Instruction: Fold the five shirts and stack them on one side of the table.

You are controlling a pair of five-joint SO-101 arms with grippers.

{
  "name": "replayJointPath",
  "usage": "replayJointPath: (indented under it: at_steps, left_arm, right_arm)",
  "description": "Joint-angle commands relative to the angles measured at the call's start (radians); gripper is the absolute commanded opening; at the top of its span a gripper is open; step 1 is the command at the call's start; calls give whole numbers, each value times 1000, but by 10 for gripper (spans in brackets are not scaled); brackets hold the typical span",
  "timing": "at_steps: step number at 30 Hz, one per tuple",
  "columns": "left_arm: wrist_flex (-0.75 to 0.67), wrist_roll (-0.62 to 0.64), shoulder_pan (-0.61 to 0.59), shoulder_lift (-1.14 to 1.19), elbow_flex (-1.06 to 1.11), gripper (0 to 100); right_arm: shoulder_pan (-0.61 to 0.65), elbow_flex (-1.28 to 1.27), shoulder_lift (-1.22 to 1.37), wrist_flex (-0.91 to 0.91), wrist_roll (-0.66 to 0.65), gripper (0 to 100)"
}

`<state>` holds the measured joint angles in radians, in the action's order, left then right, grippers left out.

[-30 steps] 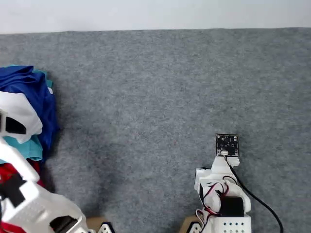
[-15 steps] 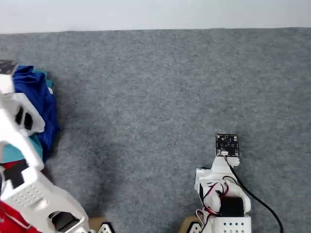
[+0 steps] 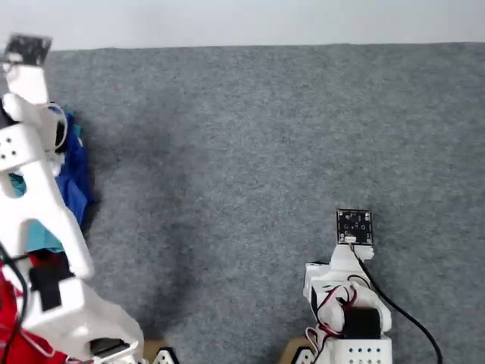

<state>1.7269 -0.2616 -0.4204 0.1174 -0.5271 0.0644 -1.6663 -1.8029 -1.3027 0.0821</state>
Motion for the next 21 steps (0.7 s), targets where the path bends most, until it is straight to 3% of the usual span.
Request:
replayJointPath:
  at_steps: [1, 12, 21]
  left_arm:
    - [25, 61, 100, -178, -94, 2]
    - [-48, 118, 509, -315, -317, 2]
    - [-89, 117, 781, -255, -278, 2]
  right_arm:
    - [5, -17, -10, -2, -8, 9]
    - [5, -17, -10, -2, -8, 9]
    - [5, -17, -10, -2, -8, 9]
